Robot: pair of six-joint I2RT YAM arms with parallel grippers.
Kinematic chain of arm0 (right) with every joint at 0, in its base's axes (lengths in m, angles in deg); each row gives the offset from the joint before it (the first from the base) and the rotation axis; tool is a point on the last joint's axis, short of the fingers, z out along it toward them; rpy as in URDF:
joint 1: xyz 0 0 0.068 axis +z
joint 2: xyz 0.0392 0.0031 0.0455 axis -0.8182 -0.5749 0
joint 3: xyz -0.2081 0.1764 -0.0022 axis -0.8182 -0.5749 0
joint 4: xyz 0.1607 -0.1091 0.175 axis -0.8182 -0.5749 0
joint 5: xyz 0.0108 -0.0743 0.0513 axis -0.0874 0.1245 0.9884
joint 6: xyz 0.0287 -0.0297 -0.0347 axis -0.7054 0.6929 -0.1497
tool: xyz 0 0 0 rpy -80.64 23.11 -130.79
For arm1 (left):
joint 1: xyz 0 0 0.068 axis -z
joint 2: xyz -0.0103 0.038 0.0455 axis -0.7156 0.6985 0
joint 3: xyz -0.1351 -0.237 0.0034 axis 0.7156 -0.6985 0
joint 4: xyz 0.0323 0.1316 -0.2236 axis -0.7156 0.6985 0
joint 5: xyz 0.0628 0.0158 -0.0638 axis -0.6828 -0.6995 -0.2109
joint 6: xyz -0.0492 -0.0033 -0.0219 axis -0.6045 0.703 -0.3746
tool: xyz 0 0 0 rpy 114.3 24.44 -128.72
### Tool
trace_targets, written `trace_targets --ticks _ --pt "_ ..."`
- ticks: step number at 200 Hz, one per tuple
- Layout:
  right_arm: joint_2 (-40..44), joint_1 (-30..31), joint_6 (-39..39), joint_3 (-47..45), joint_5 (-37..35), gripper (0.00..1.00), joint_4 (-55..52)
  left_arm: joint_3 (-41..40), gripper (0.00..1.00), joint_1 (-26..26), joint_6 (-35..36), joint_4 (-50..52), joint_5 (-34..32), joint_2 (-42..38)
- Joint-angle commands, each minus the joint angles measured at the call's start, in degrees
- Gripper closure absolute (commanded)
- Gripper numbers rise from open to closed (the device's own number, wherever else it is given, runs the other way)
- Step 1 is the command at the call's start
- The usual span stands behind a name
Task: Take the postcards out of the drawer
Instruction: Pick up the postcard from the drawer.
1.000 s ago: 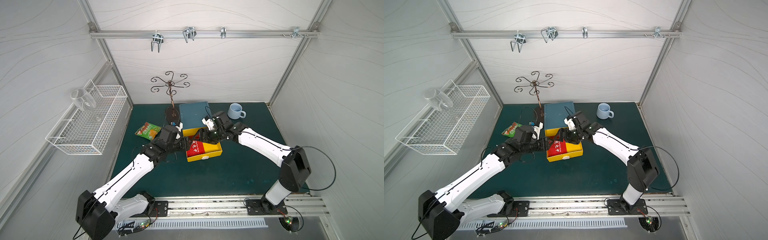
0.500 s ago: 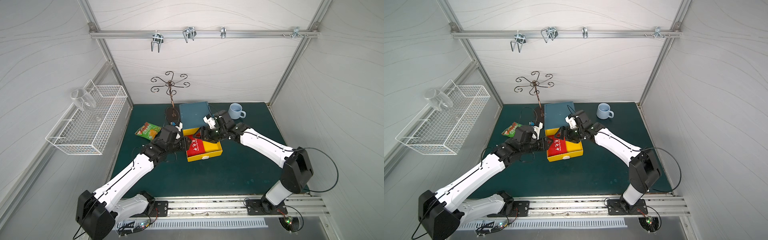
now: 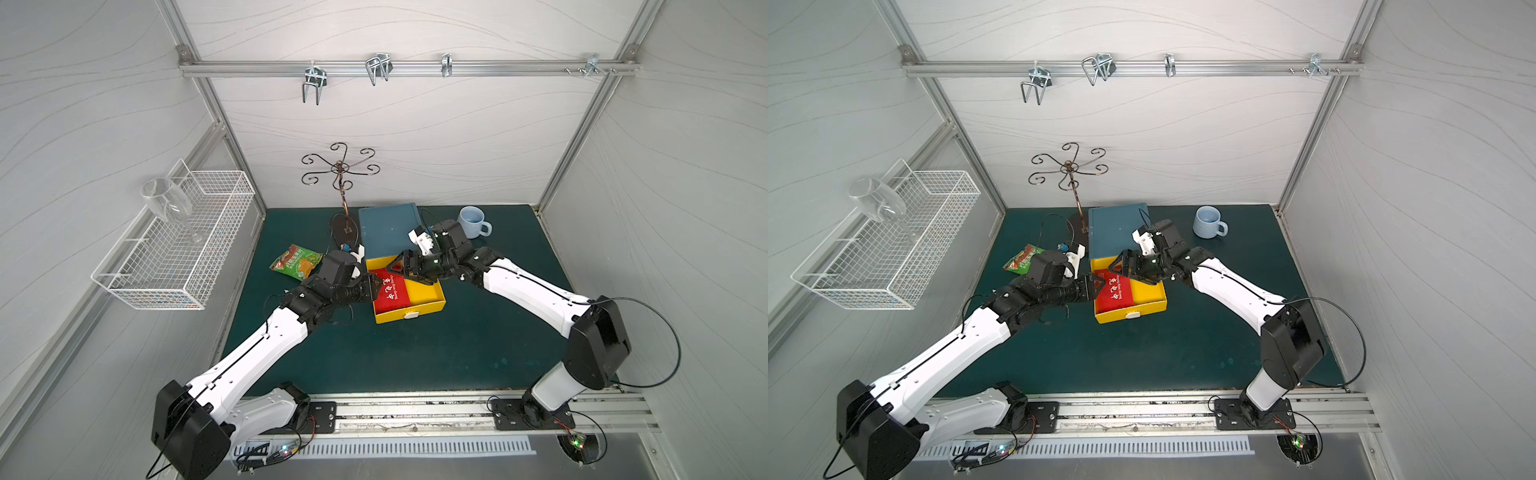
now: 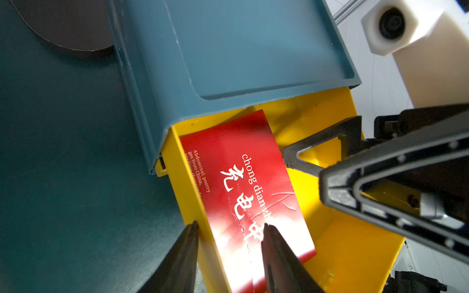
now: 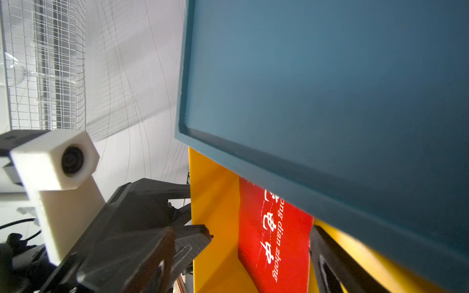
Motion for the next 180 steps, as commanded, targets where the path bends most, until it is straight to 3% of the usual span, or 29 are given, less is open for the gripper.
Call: trace_targets --ticks 1,128,180 --pt "1.9 0.0 -1.6 -0.9 3.0 0.16 4.5 1.8 0.54 0.2 -0.2 -3.5 1.8 -0.1" --pt "3.9 -1.7 -8.0 -5.9 5.5 0.18 14.8 1.8 0.54 0.3 -0.3 -3.6 1.5 -0.4" --pt "4.7 -2.1 -10.9 -8.3 5.1 0.12 18.6 1.9 0.54 0.3 -0.3 -3.5 1.5 -0.5"
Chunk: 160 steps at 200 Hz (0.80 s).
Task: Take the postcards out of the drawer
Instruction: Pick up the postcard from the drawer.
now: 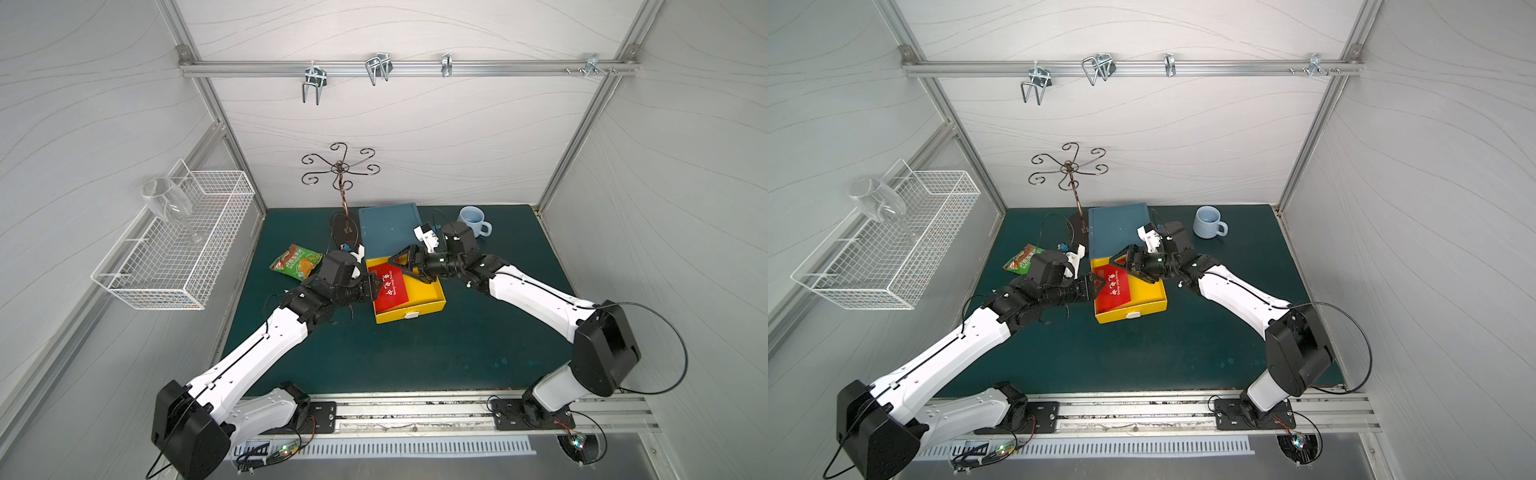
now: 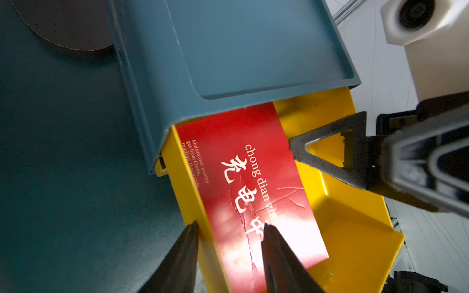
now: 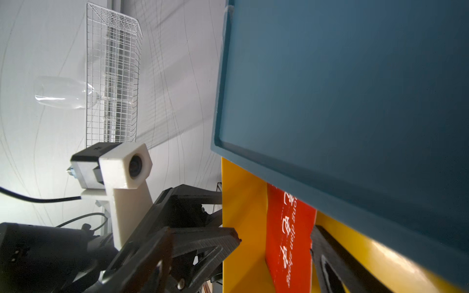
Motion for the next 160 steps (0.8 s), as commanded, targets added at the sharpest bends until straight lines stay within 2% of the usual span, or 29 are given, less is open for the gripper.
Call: trace_targets --ticks 1,114,160 --pt "1.8 -0.2 -2.1 -1.1 1.2 0.12 3.9 1.9 0.54 0.3 -0.1 -3.5 1.5 -0.5" --pt "2.2 -0.6 -5.3 -3.1 1.0 0.01 7.7 2.0 0.54 0.3 -0.1 -3.5 1.5 -0.6" --pt "2.7 -0.8 -8.2 -5.0 0.8 0.01 11.4 2.1 0.53 0.2 -0.1 -3.5 1.4 -0.9"
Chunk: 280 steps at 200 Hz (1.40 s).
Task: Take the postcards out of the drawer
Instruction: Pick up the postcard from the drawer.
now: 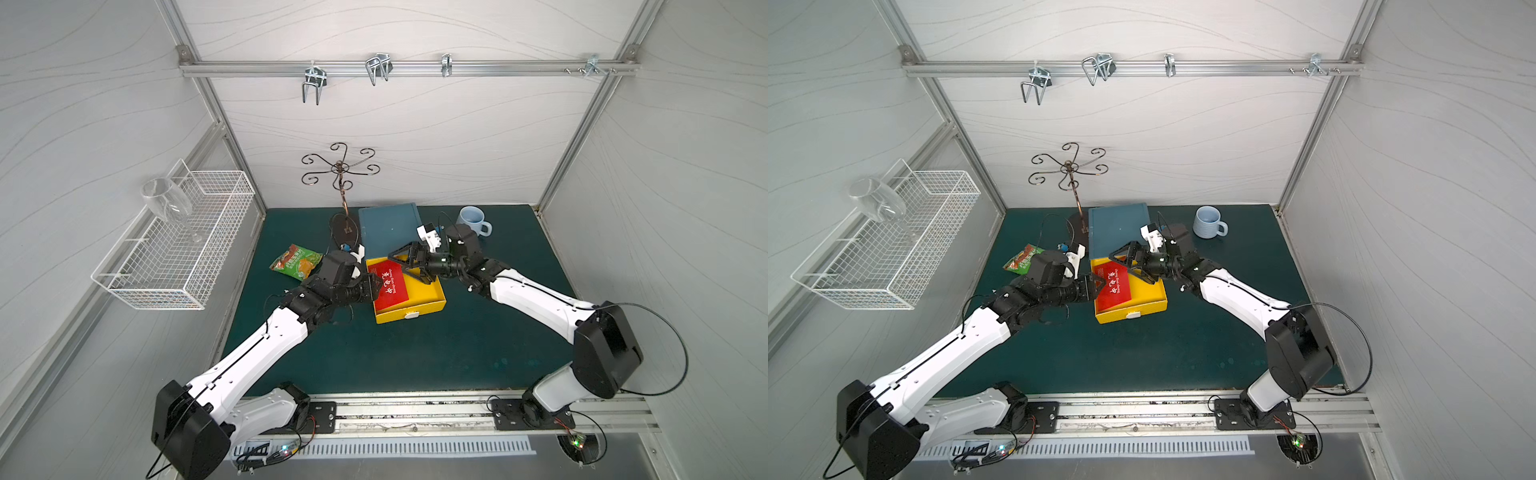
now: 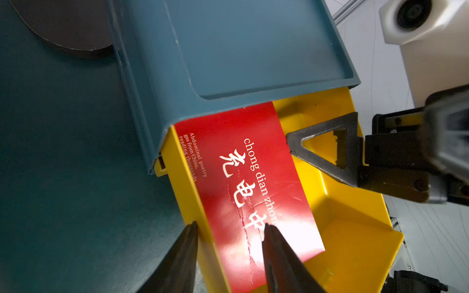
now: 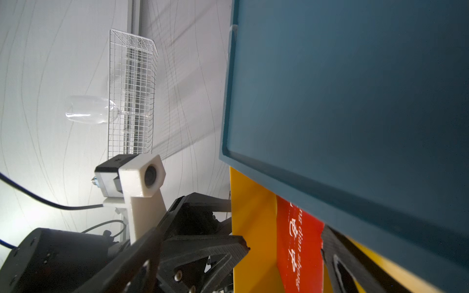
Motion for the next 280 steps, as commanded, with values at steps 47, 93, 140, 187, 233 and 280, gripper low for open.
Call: trace_targets --ticks 47,93,140,187,233,280 --pt "2.1 -0.5 -5.5 -3.1 1.4 0.01 8.7 2.0 0.53 0.3 0.0 -3.5 1.3 -0.9" --pt "1.1 -0.5 -6.7 -2.6 4.1 0.01 12.1 1.9 0.53 0.3 0.0 -3.4 1.3 -1.0" --pt "-1.8 -0.5 -12.0 -3.5 7.5 0.02 21.3 1.8 0.53 0.3 0.1 -3.4 1.3 -1.1" --pt "-0.4 -0.4 -8.5 -3.0 6.0 0.01 16.0 1.8 0.53 0.3 0.1 -3.2 1.0 -1.5" --pt "0.2 -0.2 -4.0 -0.2 4.8 0.02 6.7 1.8 0.53 0.3 0.0 -3.2 1.1 -1.3" --pt "-1.1 0.4 -2.3 1.6 5.2 0.1 3.3 2.0 0.53 0.3 0.1 -3.2 1.0 -1.3"
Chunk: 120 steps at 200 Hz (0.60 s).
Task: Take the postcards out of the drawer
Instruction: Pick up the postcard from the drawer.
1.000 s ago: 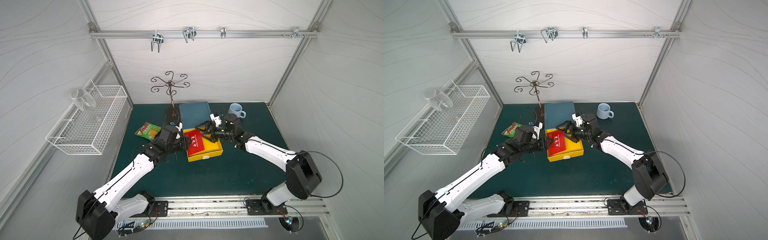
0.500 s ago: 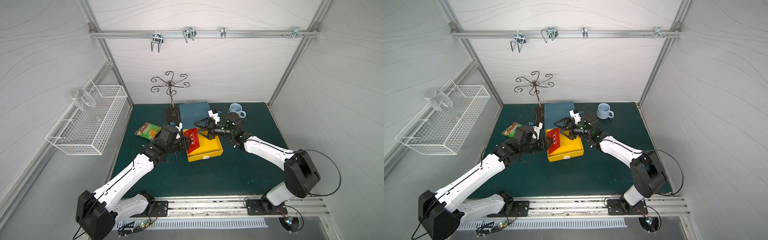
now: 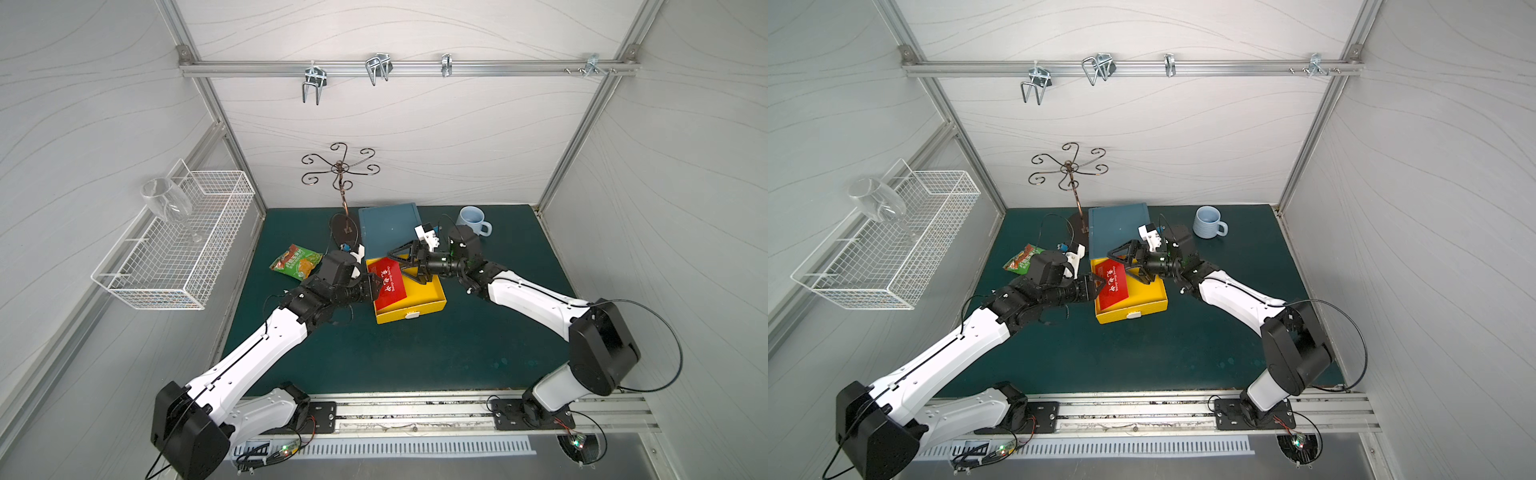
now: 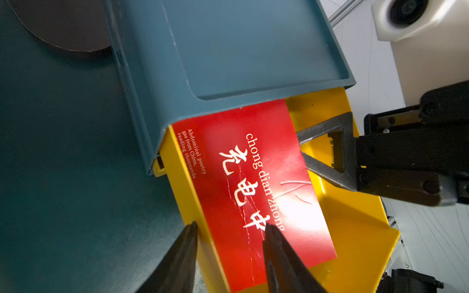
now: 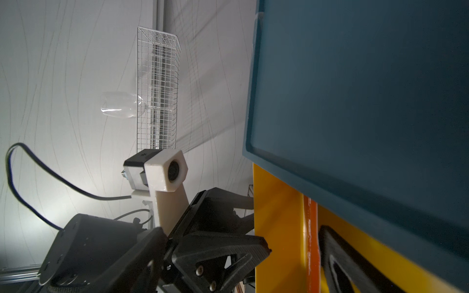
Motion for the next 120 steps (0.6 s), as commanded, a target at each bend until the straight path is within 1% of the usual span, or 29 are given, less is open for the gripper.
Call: trace_targets --ticks 1,32,52,67,90,98,120 --pt "-0.2 0.7 2.1 2.2 0.3 0.1 -3.3 2.0 0.53 0.3 0.1 -3.2 0.8 -1.0" --pt "-1.6 1.3 3.6 3.7 -0.1 0.16 -6.3 2.1 0.53 0.2 0.2 -3.1 0.7 -1.2" --pt "-2.5 1.8 4.8 4.4 -0.4 0.21 -8.4 2.1 0.53 0.3 0.2 -2.9 0.7 -1.2" --pt "-2.8 2.2 6.5 5.2 -1.4 0.26 -11.1 2.1 0.53 0.2 0.2 -2.8 0.6 -1.3" --pt "-3.0 3.0 10.3 7.4 -4.0 0.3 -17.5 2.2 0.53 0.2 0.3 -2.8 0.5 -1.4" --pt "-3.0 3.1 11.4 8.0 -4.9 0.33 -19.2 2.2 0.53 0.3 0.4 -2.8 0.5 -1.3" --pt "-2.9 3.3 12.7 8.5 -6.6 0.46 -21.9 2.2 0.53 0.2 0.4 -2.8 0.4 -1.5"
